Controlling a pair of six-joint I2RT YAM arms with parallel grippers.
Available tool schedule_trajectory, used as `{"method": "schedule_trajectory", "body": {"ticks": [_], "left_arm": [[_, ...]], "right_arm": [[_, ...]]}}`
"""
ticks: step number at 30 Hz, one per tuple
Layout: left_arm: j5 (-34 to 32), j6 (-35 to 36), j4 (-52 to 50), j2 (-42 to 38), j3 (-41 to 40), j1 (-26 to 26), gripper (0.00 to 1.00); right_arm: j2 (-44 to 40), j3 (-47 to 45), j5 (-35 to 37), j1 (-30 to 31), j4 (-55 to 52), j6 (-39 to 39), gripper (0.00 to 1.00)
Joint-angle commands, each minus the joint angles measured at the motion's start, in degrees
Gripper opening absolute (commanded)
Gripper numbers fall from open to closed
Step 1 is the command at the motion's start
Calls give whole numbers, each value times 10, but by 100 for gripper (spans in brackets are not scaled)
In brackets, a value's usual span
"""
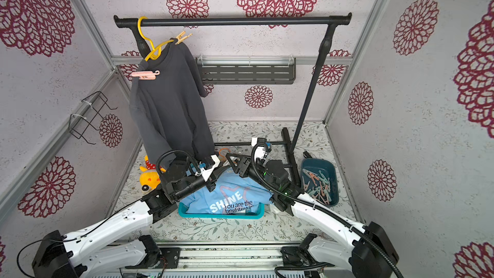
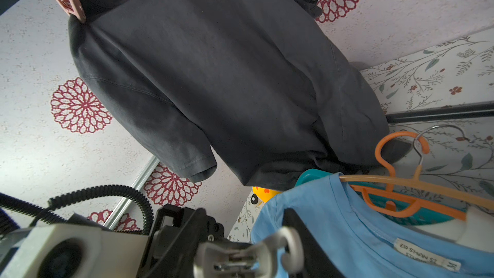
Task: Use clothespins to secure the t-shirt on both sides of the hanger
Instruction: Open the clothespin.
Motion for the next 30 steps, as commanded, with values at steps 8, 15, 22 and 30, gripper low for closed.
{"method": "schedule_trajectory", "body": {"ticks": [8, 15, 22, 30], "left_arm": [[2, 2, -22, 1, 12, -8, 7], [-13, -6, -46, -9, 14, -8, 59], [-28, -39, -125, -57, 25, -8, 71], [-147, -129, -327, -60, 120, -6, 76]], "right_arm": [[0, 20, 37, 2, 12, 8, 27], [-11, 30, 108, 1, -87, -40, 19], [-27, 44, 272, -4, -227, -146, 5], [-59, 17, 302, -47, -254, -194, 0]]}}
